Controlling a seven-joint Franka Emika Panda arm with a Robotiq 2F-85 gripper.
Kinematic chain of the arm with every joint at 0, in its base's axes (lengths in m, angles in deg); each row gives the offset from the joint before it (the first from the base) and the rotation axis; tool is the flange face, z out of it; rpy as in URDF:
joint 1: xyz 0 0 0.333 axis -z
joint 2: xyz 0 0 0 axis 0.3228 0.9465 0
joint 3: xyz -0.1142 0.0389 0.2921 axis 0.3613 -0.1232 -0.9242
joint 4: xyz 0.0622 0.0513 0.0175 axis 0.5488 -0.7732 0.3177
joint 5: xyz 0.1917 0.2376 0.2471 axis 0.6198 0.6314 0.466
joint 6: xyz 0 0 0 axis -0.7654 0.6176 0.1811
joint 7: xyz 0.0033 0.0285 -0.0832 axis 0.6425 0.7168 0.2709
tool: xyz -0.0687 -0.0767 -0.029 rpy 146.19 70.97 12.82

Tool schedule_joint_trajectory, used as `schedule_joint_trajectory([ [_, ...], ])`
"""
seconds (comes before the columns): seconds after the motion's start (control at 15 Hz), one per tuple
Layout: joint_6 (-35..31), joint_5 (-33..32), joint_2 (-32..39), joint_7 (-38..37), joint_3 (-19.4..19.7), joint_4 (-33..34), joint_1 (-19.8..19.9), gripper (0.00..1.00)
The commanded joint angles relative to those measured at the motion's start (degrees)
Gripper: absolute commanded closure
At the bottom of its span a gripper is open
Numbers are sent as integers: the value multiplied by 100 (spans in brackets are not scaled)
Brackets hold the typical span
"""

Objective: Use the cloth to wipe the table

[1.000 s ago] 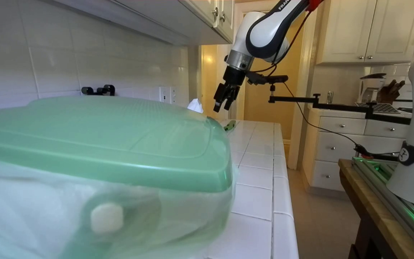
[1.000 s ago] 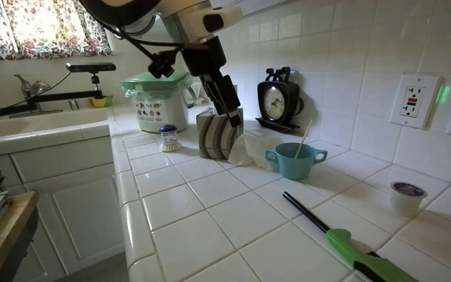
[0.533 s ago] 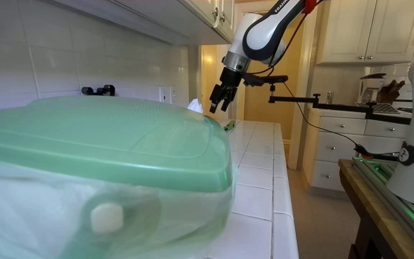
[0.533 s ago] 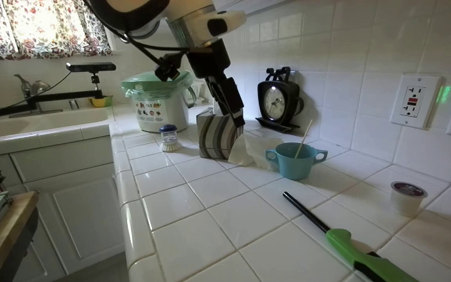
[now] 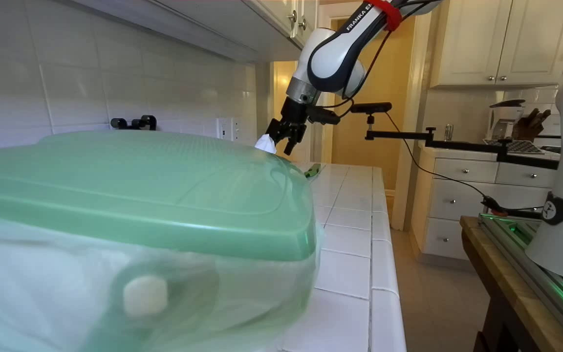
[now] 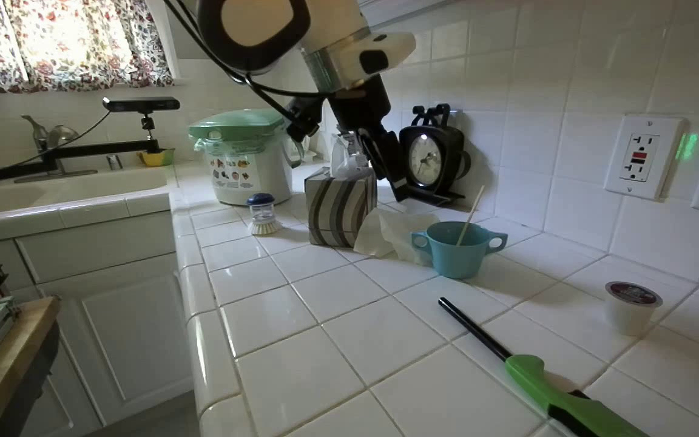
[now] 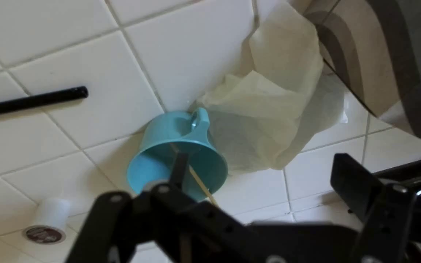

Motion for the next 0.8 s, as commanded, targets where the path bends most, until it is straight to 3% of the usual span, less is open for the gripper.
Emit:
schedule_joint_trajectory([
  [0.0, 187, 341, 500, -10, -196, 610, 155, 0],
  [0.73, 1281, 158, 1162, -299, -157, 1368, -14, 0],
])
